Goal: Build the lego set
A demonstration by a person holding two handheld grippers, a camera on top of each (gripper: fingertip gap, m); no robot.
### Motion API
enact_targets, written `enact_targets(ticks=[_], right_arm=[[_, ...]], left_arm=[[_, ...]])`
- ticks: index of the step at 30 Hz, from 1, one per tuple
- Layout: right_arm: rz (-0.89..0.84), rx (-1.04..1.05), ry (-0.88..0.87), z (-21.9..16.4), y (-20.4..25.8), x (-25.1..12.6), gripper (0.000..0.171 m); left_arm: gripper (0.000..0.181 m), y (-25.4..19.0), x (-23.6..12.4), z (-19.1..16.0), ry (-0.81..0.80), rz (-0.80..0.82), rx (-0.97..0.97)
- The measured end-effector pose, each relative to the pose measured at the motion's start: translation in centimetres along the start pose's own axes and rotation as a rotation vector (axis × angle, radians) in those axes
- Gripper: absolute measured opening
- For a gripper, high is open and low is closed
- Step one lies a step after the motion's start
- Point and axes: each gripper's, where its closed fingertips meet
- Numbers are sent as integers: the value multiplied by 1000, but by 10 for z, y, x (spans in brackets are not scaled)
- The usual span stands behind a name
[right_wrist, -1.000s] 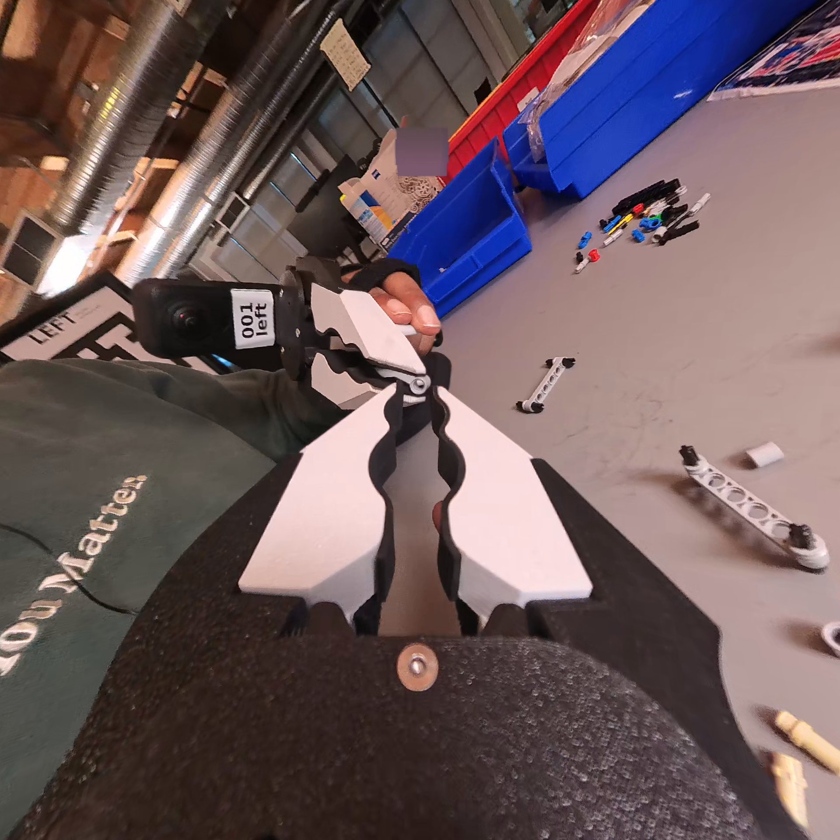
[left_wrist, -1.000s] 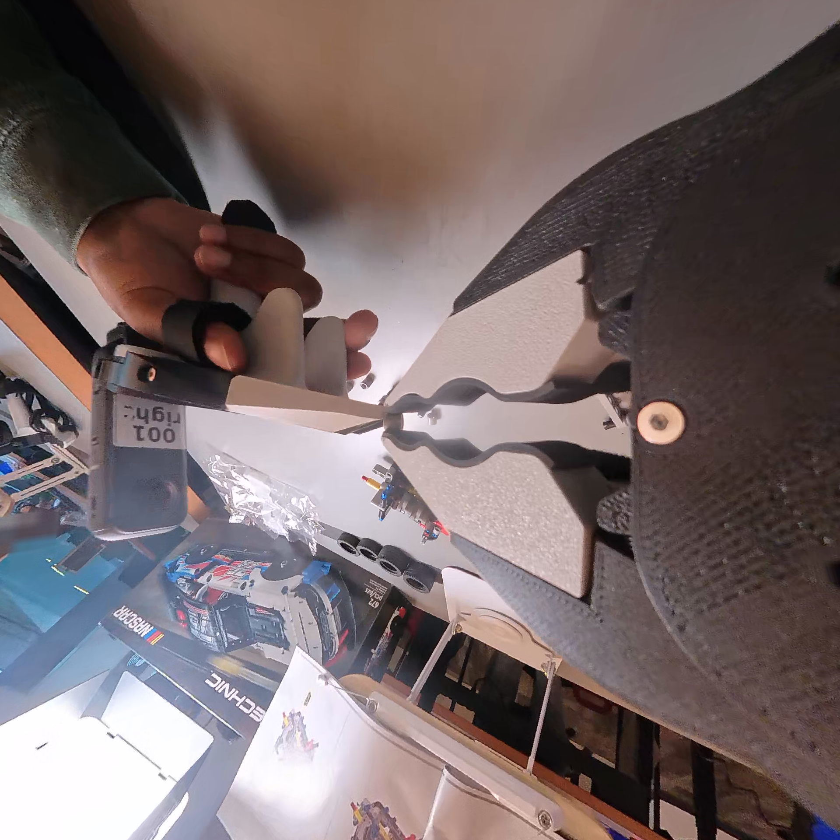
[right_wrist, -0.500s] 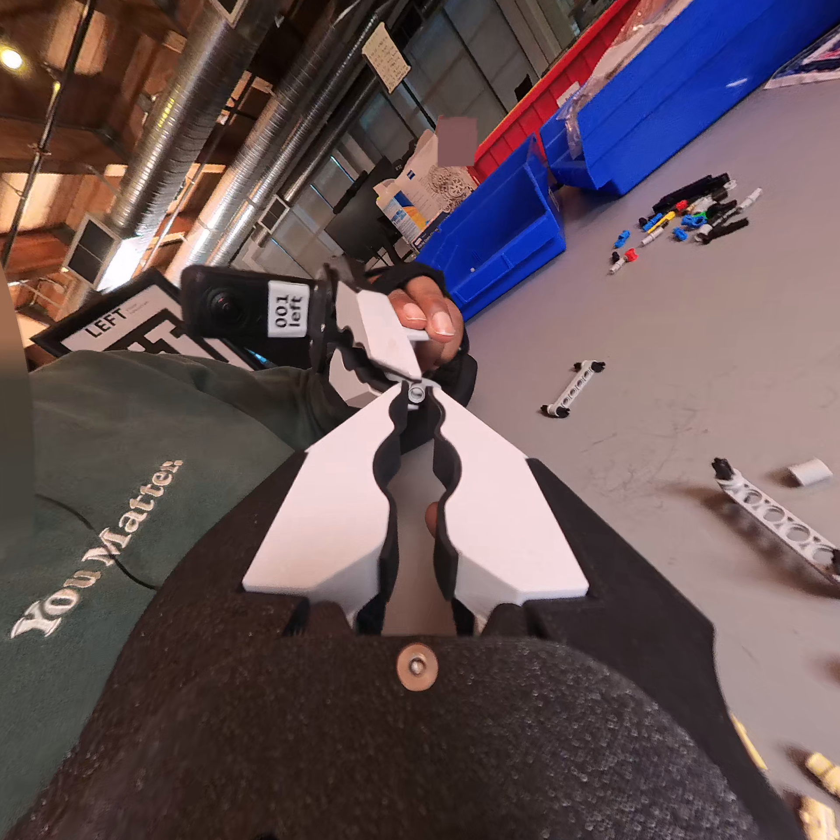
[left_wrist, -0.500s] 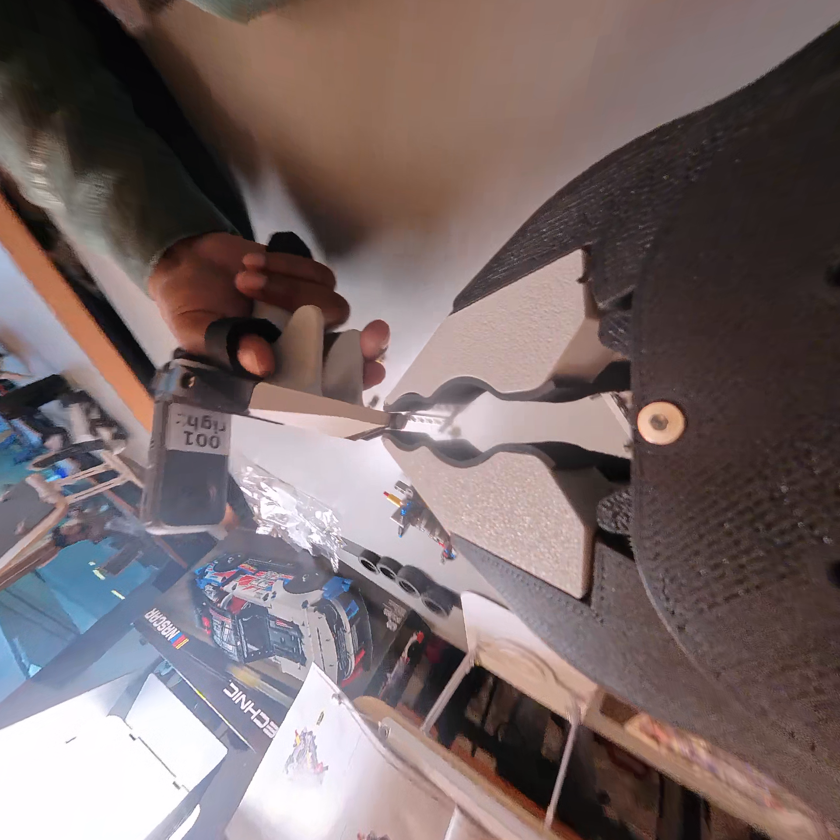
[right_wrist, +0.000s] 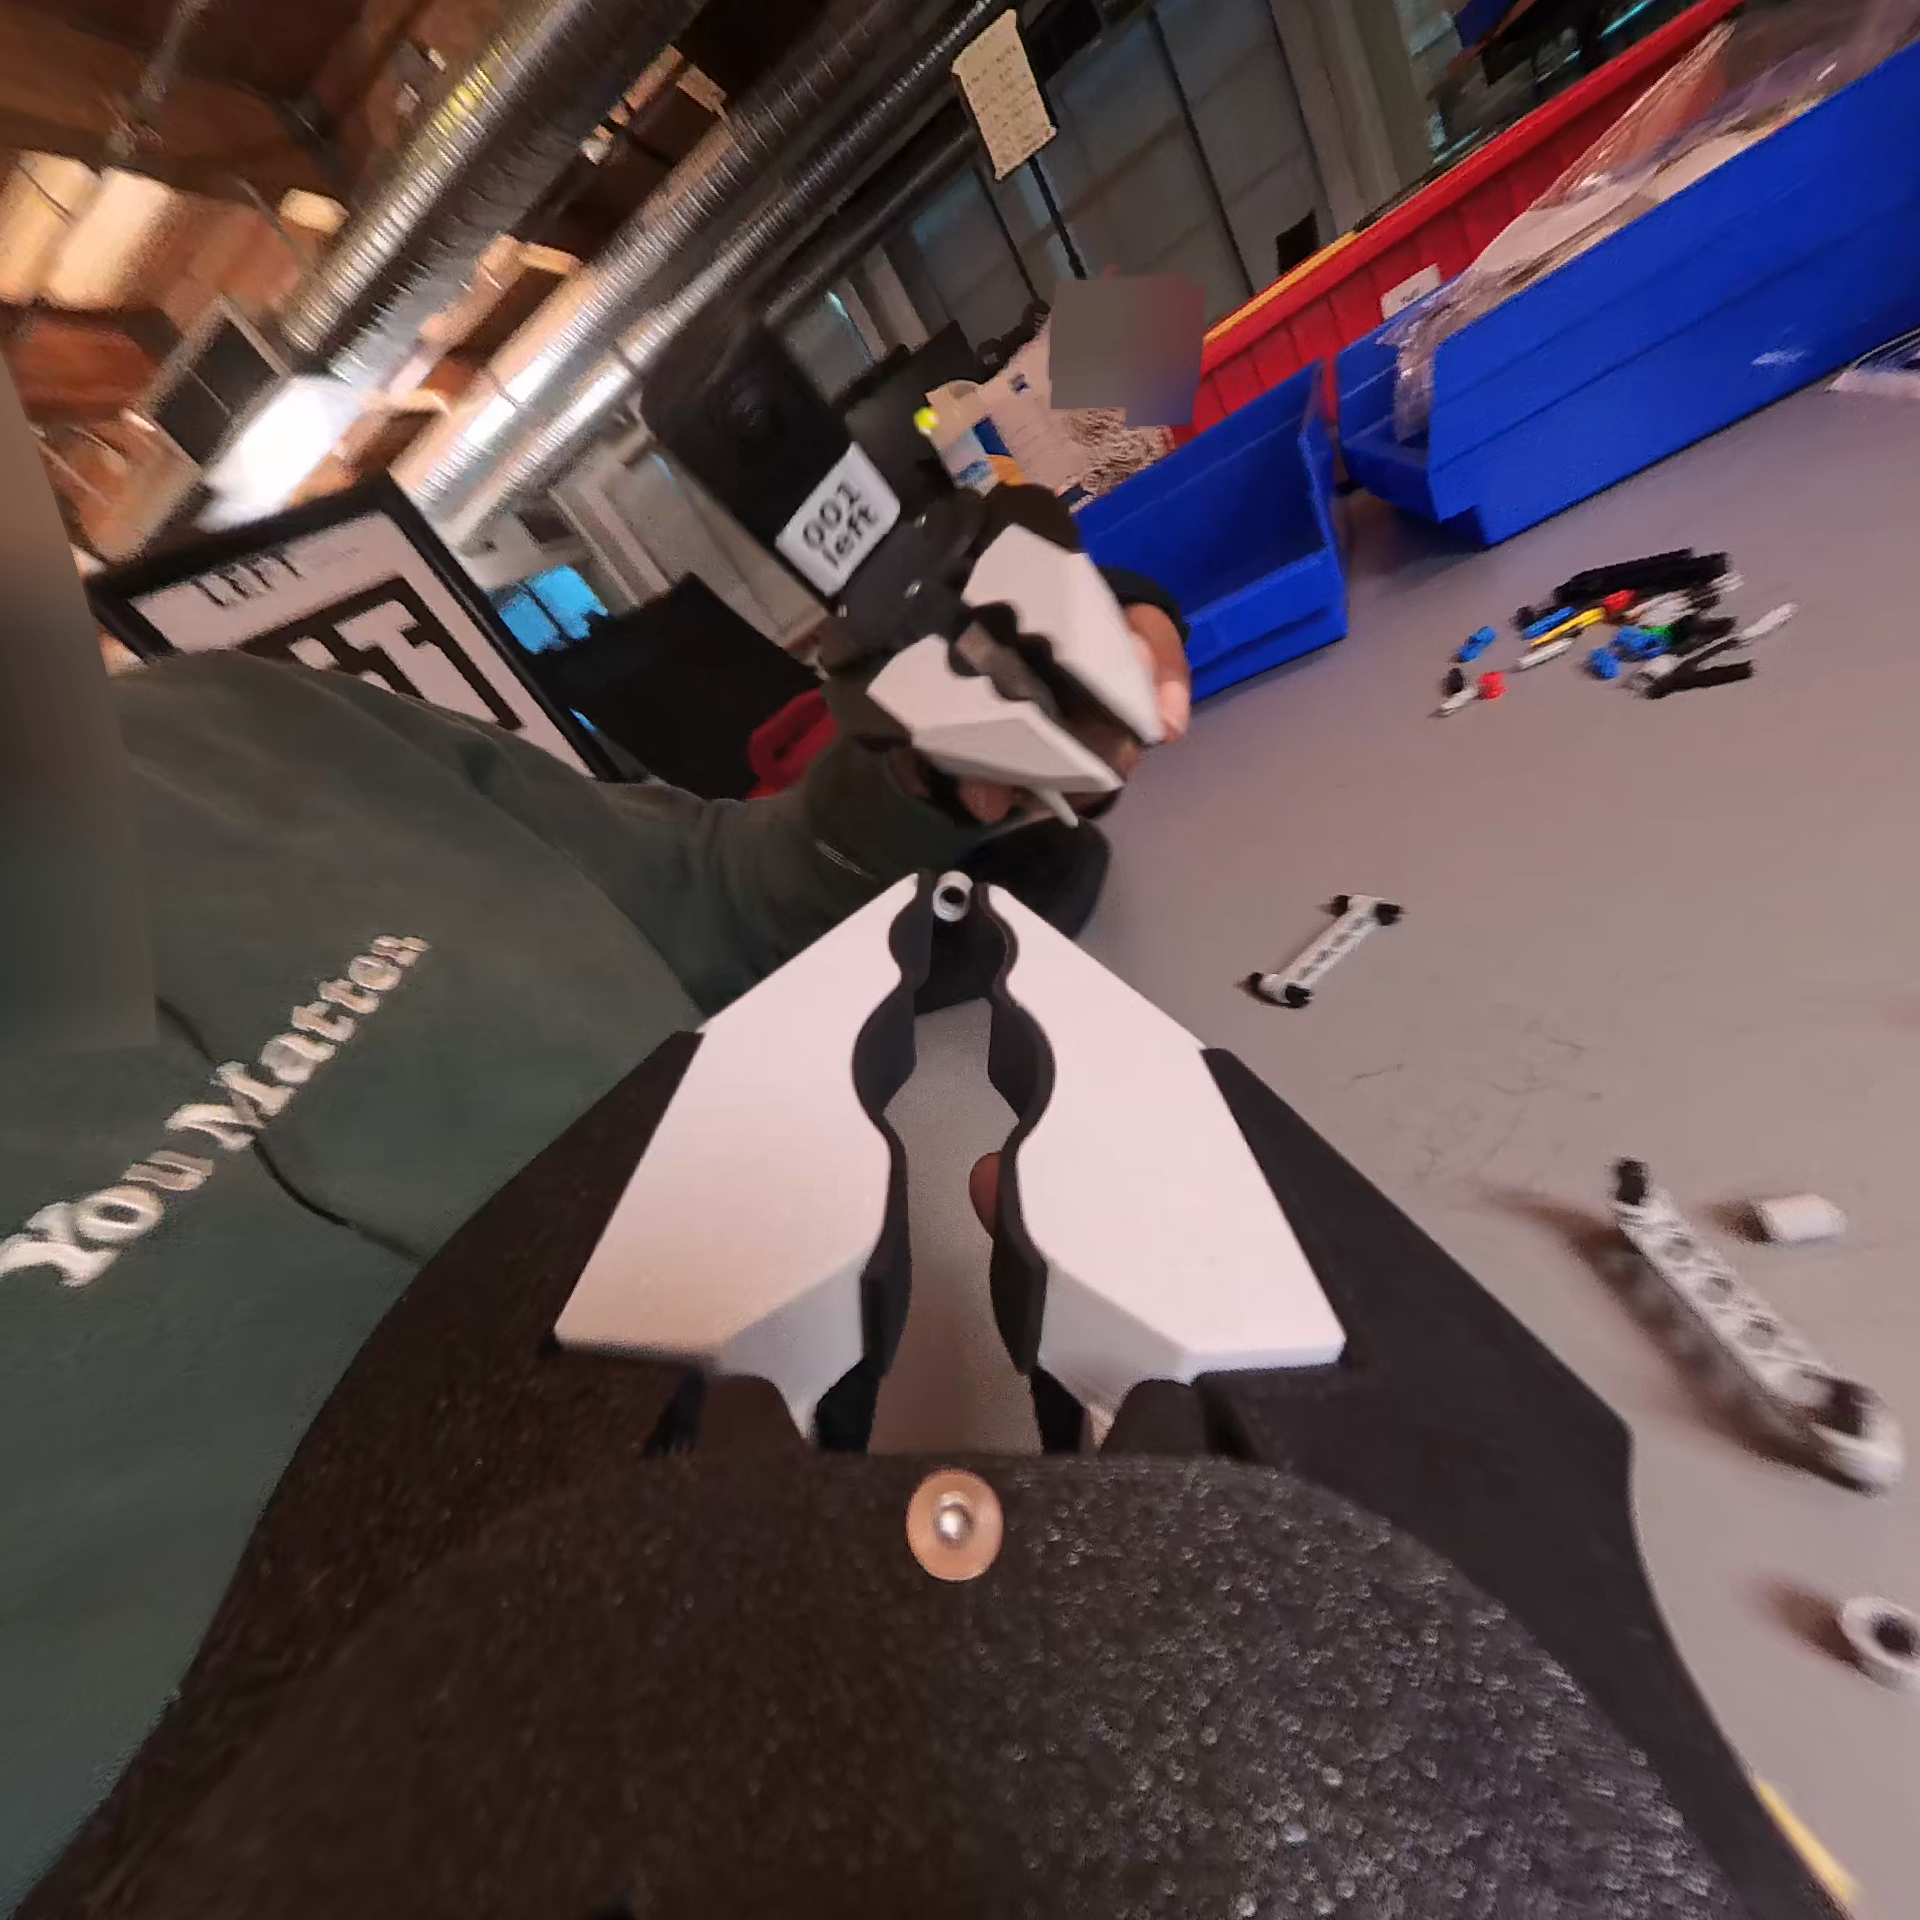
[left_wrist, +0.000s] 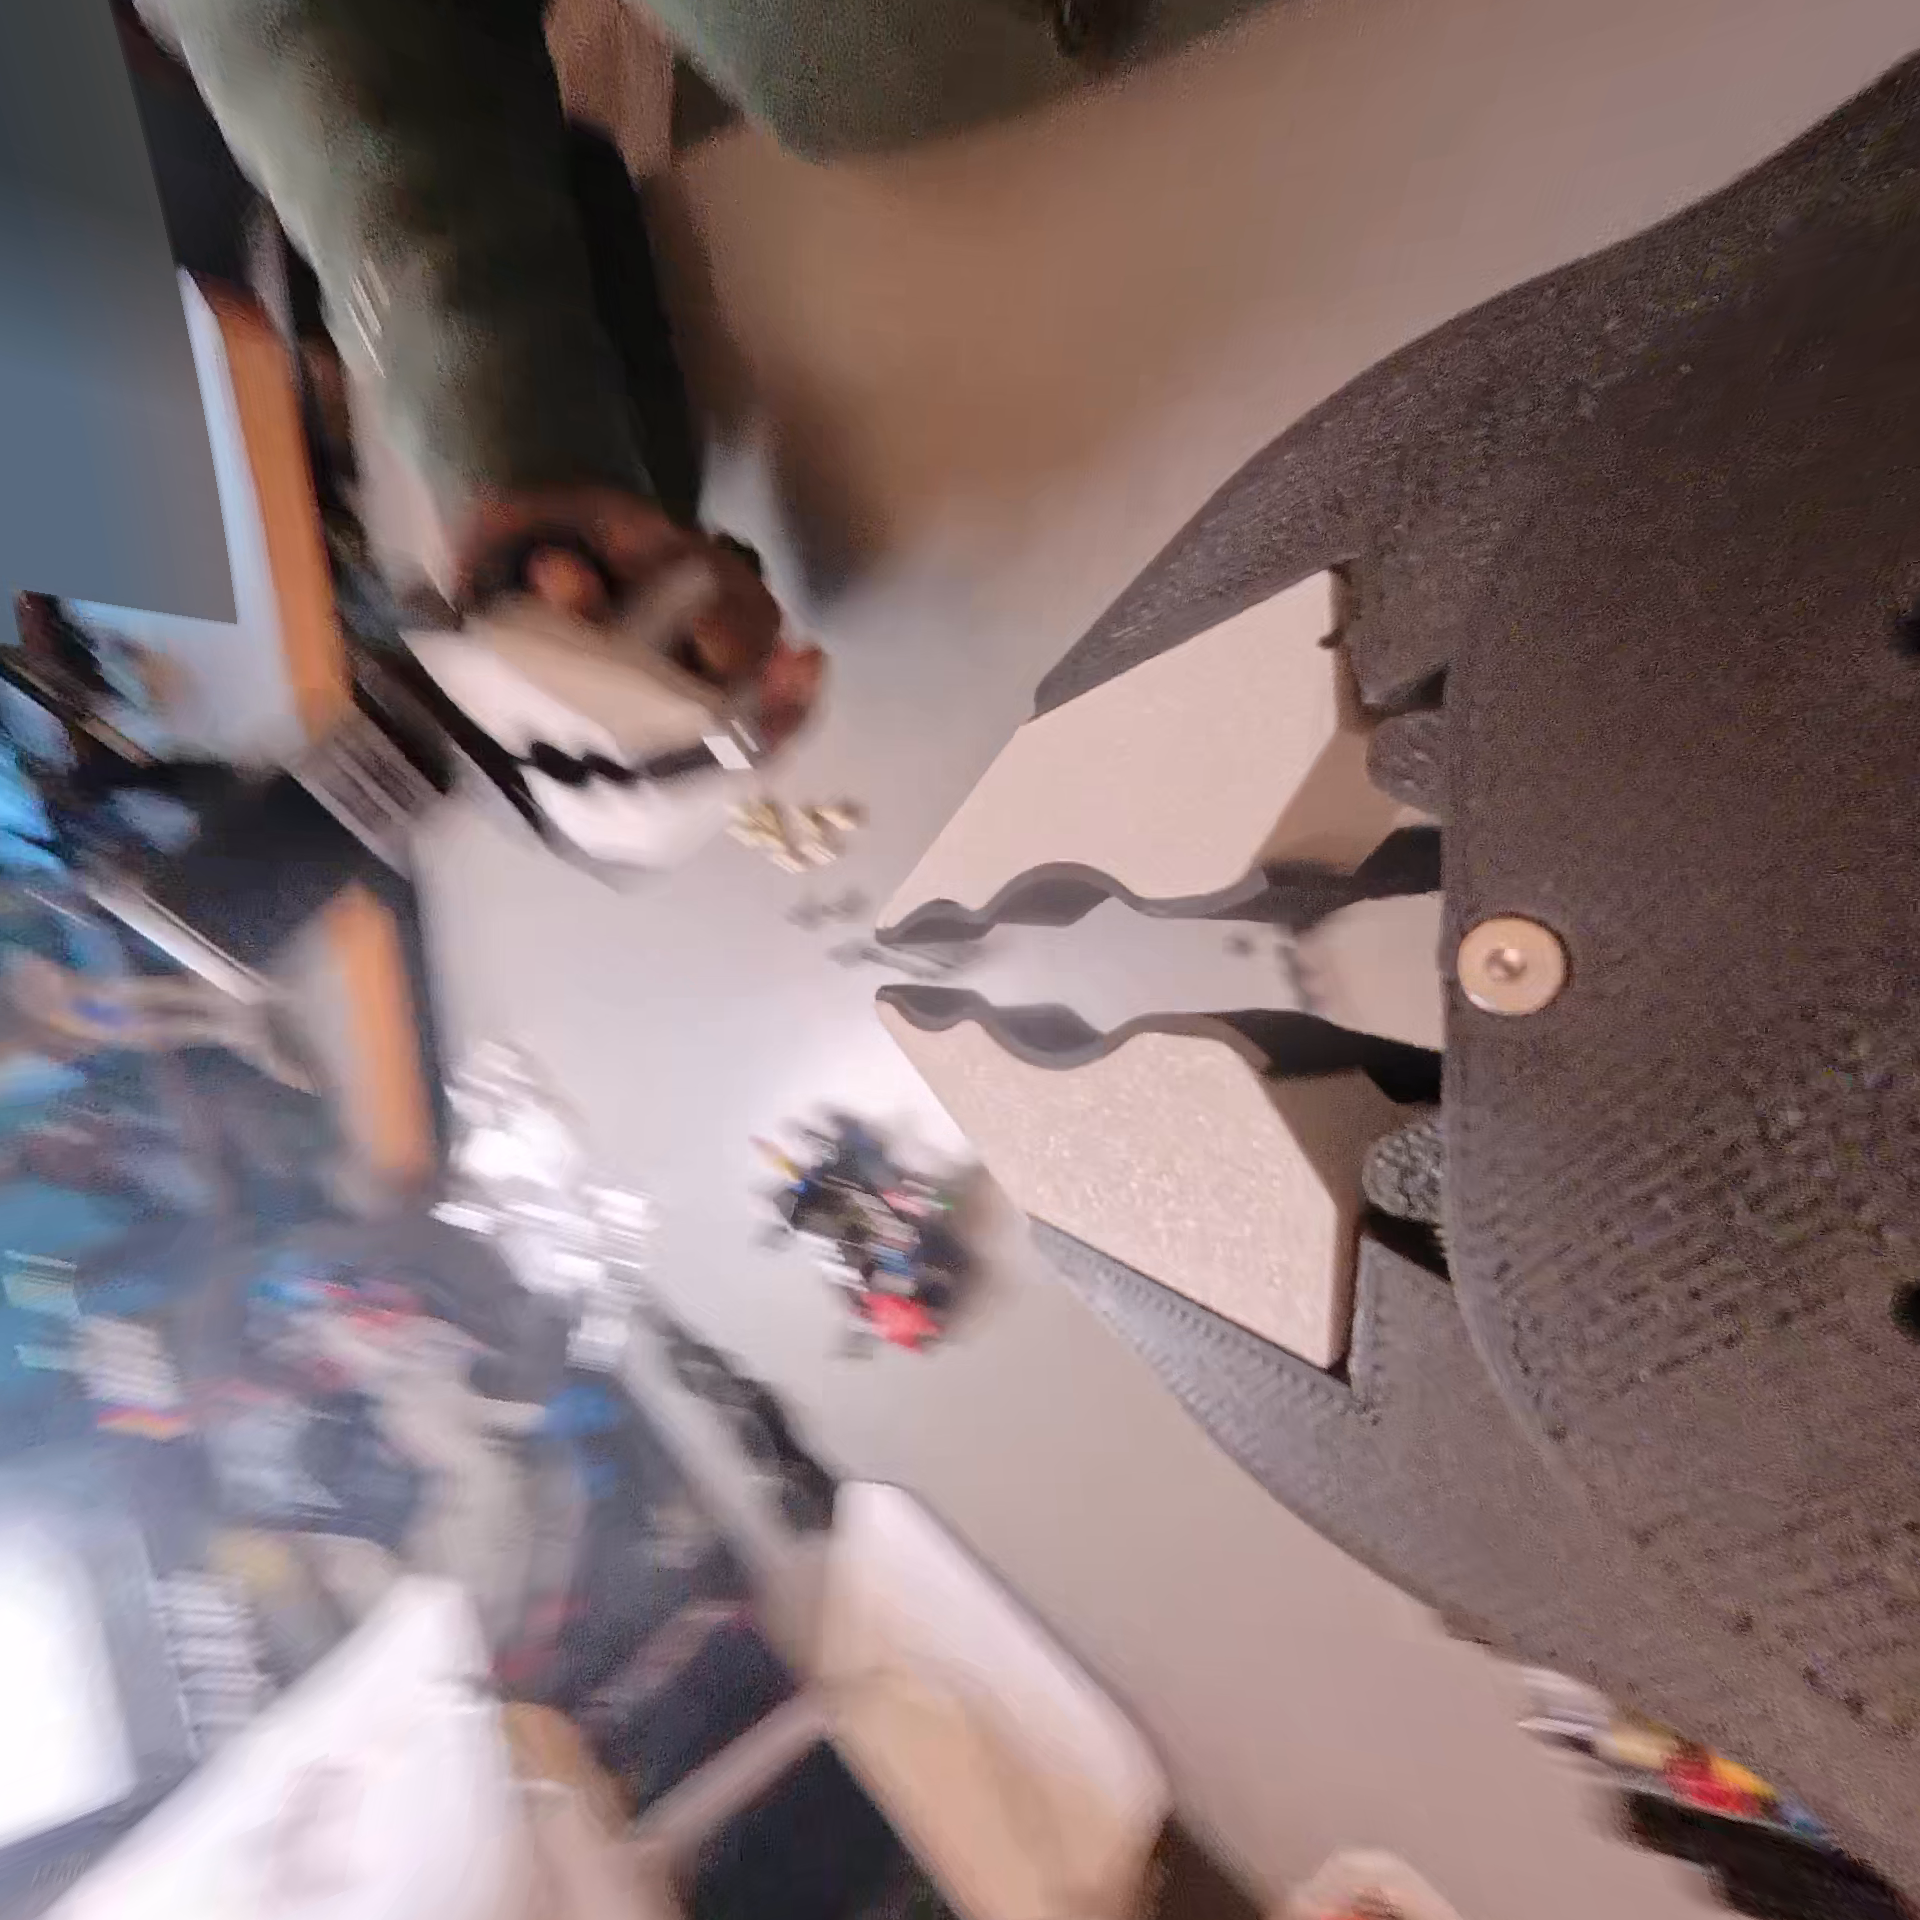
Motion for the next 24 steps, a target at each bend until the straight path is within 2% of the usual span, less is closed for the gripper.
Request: enact_targets(ticks=[3, 5, 7, 17, 22, 24], right_arm=[[-104, -141, 34, 5, -8, -10, 4], [-127, -171, 18, 12, -8, -16, 4], [-134, -163, 1, 16, -10, -21, 4], [-148, -183, -10, 19, -9, -25, 4], [-168, -212, -25, 24, -10, -30, 4], [-188, -250, -19, 25, -11, -32, 4]], left_arm=[[16, 40, -15, -67, 361, 70, -263], [19, 45, -26, -95, 460, 63, -388], [19, 44, -31, -109, 501, 52, -416], [15, 35, -16, -130, 604, 54, -268], [5, 29, -4, -125, 574, 23, -184], [5, 15, 6, -105, 456, -62, -206]])
Point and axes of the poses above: each gripper's, where its closed fingertips meet, x out along the fingers, z out of its top, y = z × x across the jaws, and after that the axes turned 6 degrees about z, right-handed
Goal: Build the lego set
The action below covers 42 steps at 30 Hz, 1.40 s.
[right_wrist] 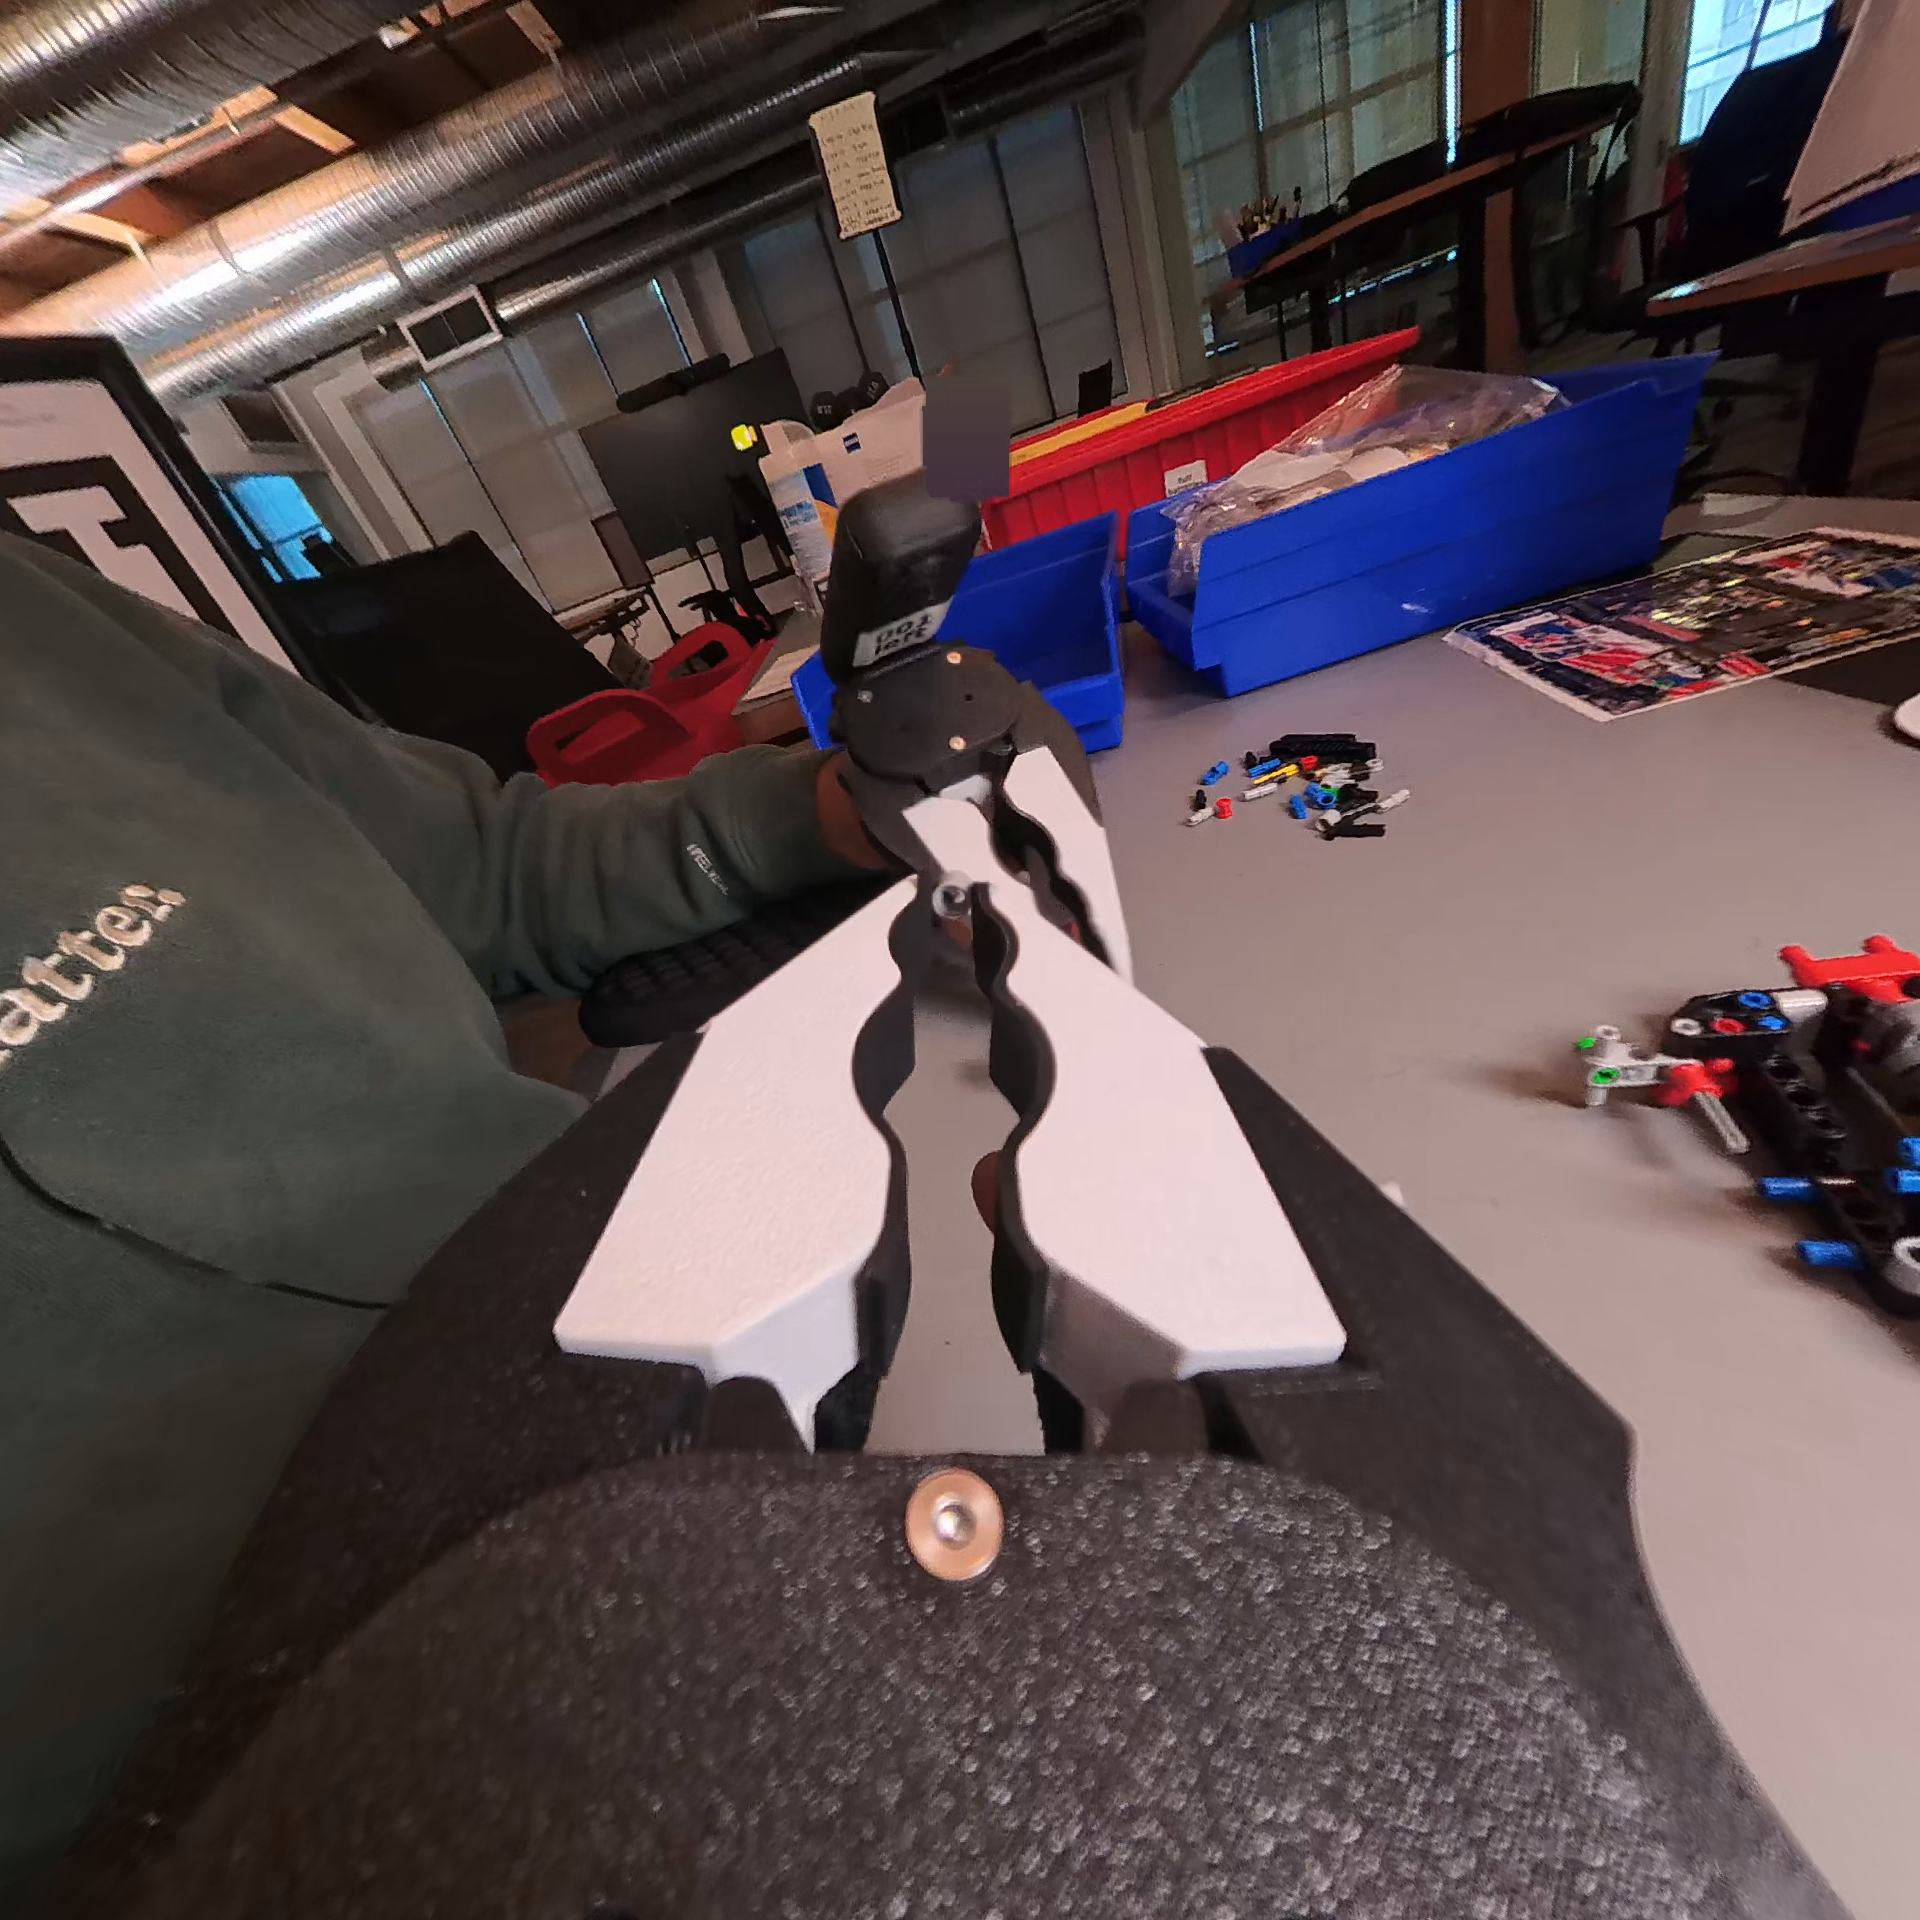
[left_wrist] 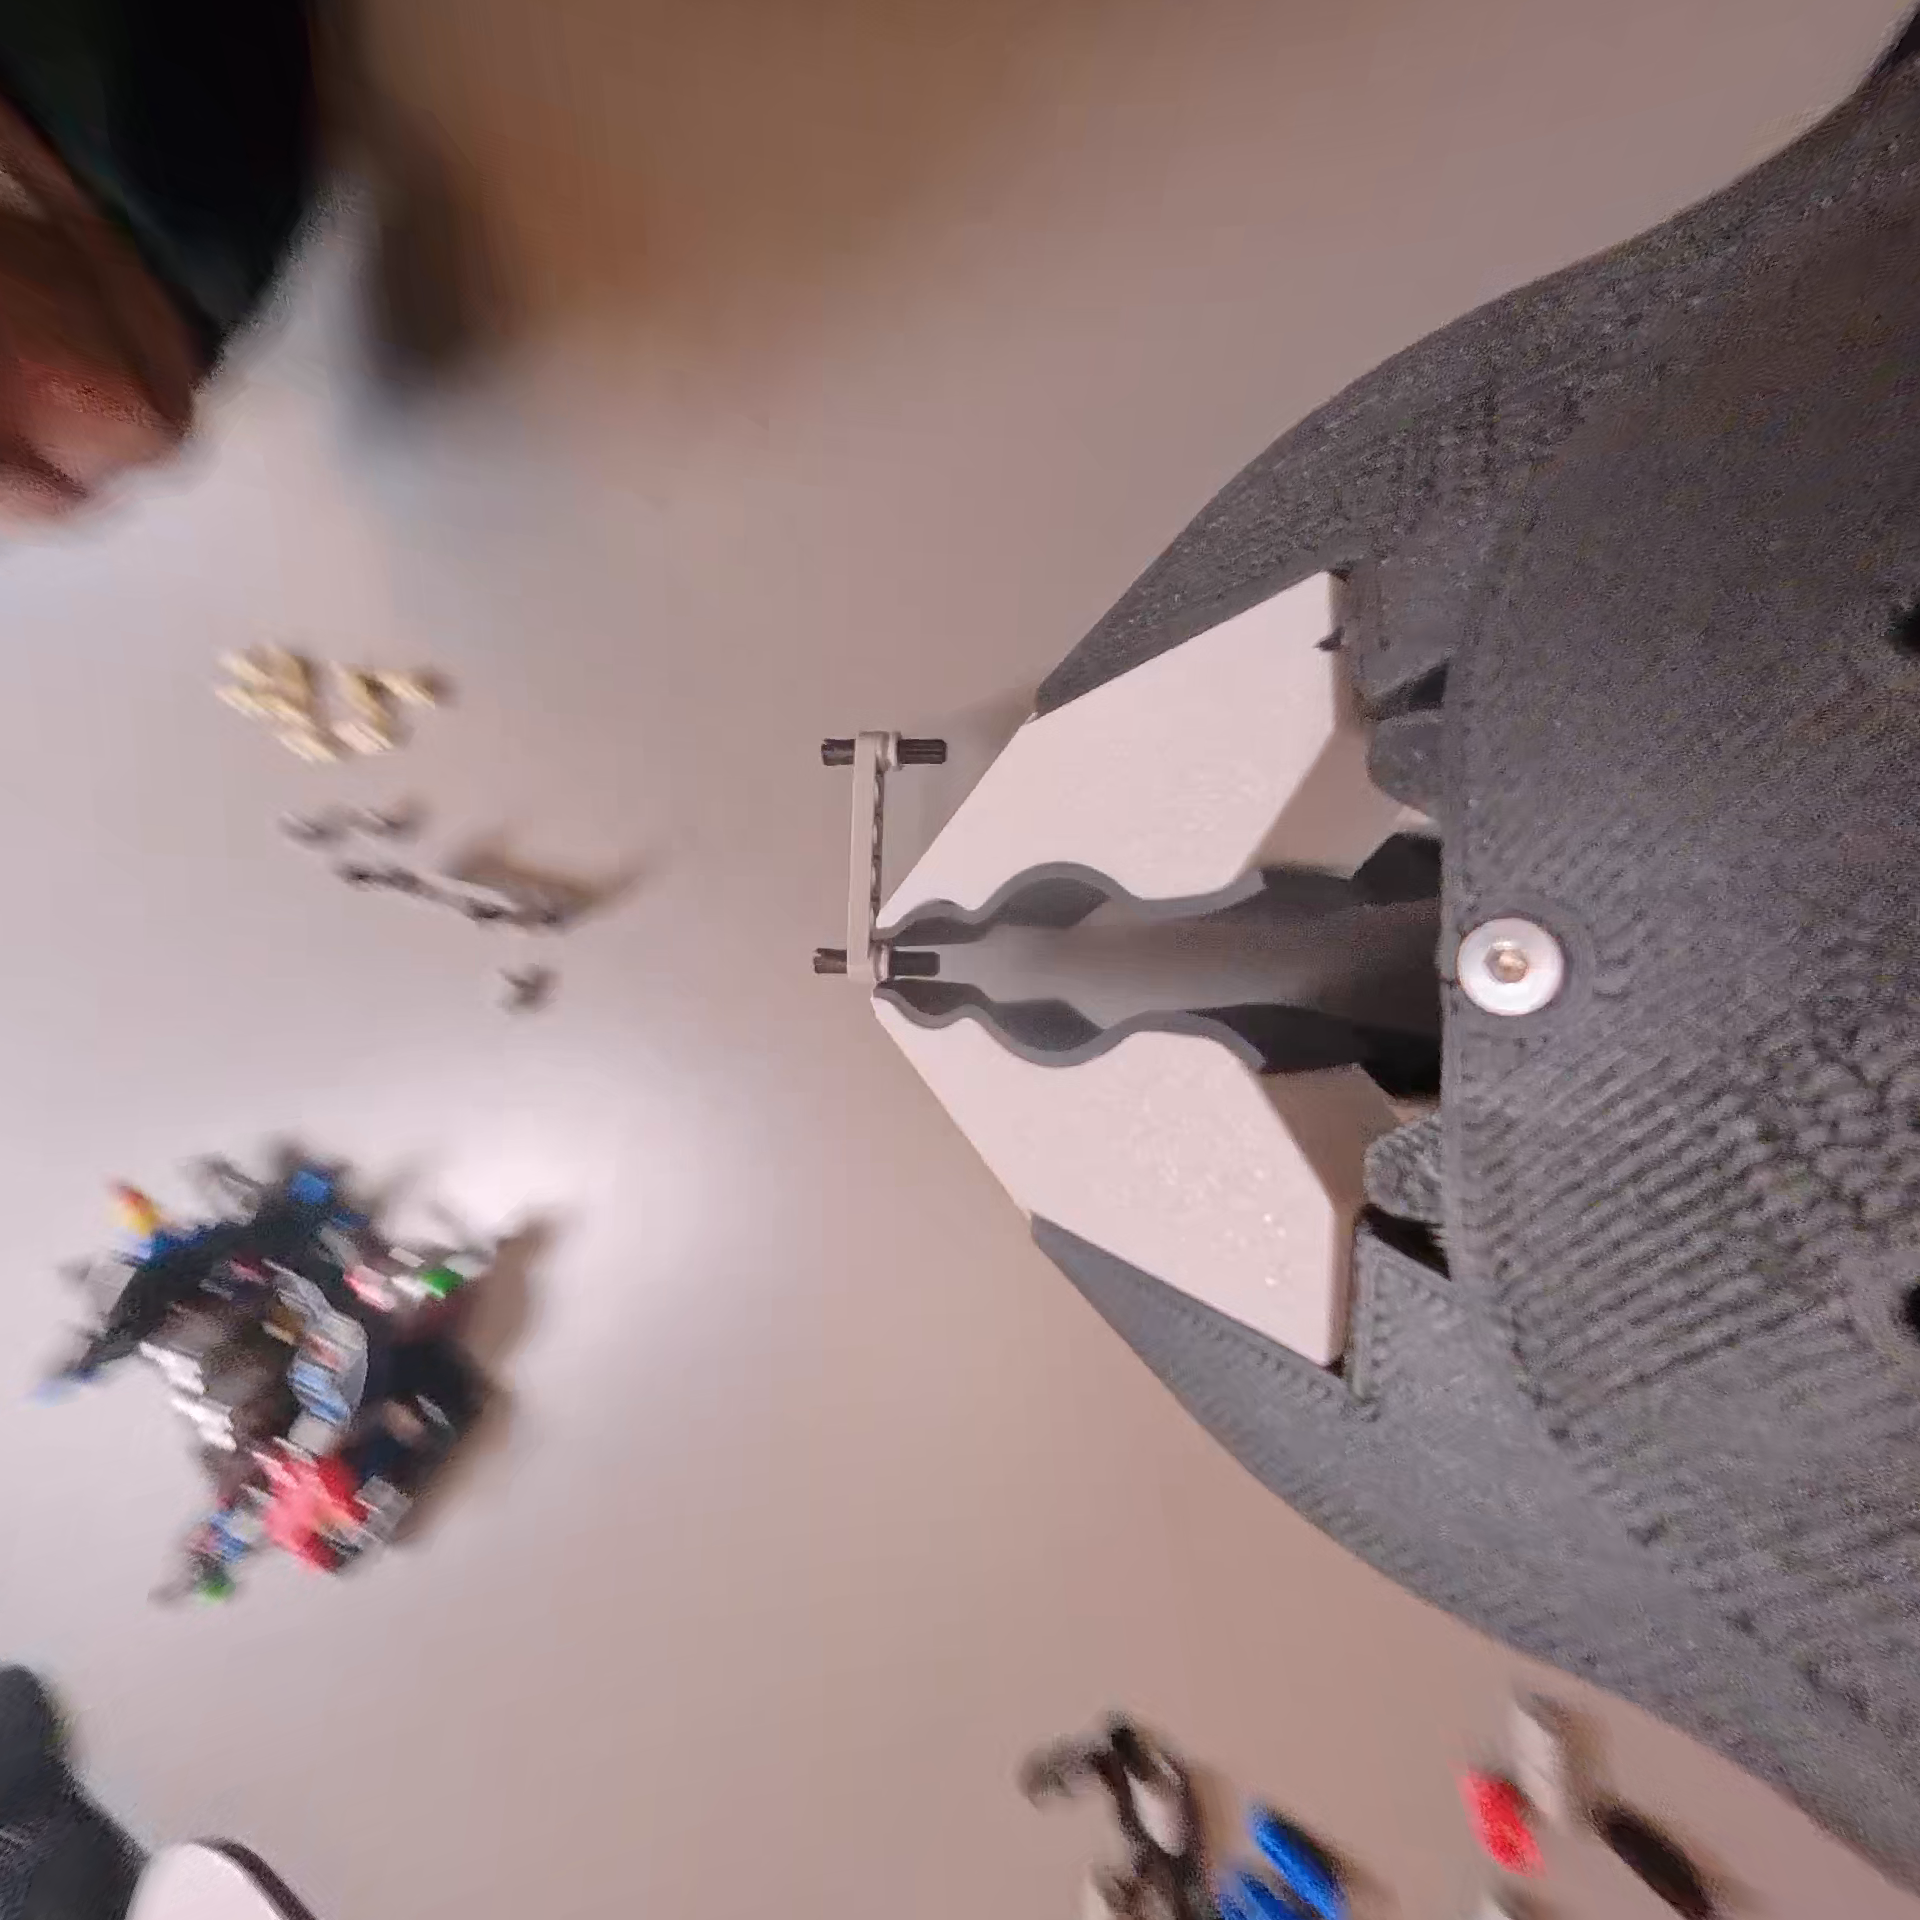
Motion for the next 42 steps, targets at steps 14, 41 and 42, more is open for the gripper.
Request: enact_targets(ticks=[14, 41, 42], right_arm=[[141, -137, 97, -21, 20, 2, 4], [222, -48, 229, -54, 27, 11, 4], [233, -36, 233, -54, 28, 11, 4]], left_arm=[[4, -89, -22, 93, -346, -451, -142], [3, -106, -20, 73, -273, -520, -128], [4, -107, -20, 73, -274, -526, -127]])
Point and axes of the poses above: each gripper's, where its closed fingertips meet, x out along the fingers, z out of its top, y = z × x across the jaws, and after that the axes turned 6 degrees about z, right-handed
